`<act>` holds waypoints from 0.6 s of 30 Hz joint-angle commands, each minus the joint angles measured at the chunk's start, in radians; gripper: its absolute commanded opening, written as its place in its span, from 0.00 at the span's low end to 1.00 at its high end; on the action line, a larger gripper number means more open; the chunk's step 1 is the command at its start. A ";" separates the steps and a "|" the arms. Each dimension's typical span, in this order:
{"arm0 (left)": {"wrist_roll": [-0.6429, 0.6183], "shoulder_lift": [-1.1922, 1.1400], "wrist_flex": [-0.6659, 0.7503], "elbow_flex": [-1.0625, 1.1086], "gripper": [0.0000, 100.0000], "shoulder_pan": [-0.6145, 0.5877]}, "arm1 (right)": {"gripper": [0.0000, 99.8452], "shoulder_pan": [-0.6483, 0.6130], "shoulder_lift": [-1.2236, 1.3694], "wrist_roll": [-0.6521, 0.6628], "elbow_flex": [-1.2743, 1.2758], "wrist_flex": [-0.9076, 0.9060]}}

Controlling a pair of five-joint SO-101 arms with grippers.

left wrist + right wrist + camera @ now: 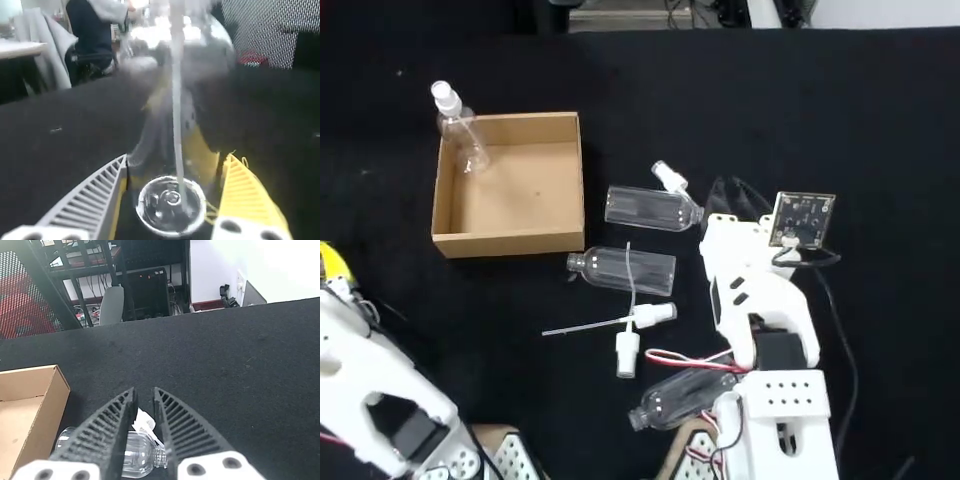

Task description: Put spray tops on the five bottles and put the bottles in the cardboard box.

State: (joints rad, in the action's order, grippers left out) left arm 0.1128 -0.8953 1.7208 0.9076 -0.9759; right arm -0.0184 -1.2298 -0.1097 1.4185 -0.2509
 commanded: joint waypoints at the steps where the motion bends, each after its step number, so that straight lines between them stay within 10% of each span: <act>1: 0.003 0.018 0.018 -0.022 0.28 -0.012 | 0.04 0.011 0.008 0.002 -0.005 0.028; 18: 0.000 0.264 0.017 0.116 0.38 -0.002 | 0.04 0.011 0.008 0.002 -0.005 0.028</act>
State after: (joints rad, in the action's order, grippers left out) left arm 0.1128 -0.7618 1.7208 0.9536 -0.9774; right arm -0.0199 -1.2298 -0.1097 1.4185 -0.2509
